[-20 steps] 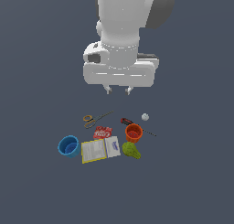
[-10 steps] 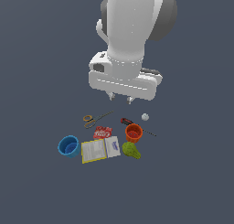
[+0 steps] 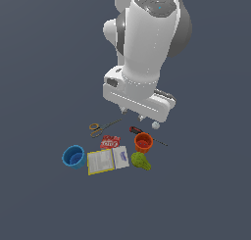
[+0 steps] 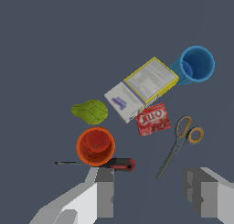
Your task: Pick up a designated object from a clutter of objects.
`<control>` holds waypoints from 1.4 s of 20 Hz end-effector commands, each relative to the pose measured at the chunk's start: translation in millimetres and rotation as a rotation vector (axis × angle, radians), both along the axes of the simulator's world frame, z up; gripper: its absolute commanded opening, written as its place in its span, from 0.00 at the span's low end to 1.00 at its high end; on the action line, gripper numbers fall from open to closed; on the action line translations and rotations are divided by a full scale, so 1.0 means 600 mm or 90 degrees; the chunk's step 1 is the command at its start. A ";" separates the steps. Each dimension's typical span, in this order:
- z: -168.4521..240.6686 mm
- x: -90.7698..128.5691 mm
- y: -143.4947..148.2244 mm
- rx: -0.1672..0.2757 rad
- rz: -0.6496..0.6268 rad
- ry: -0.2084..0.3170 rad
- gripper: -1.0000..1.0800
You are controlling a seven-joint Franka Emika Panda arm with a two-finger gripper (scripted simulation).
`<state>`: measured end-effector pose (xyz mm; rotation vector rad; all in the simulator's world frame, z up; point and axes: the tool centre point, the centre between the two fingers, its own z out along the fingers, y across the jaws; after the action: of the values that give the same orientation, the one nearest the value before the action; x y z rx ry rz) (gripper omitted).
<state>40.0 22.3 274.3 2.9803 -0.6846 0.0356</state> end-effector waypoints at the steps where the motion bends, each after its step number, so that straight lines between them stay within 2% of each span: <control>1: -0.012 0.005 0.004 -0.006 -0.033 0.000 0.62; 28: -0.151 0.042 0.056 -0.077 -0.366 -0.032 0.62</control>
<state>64.0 53.8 188.6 2.5905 -1.4160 0.1020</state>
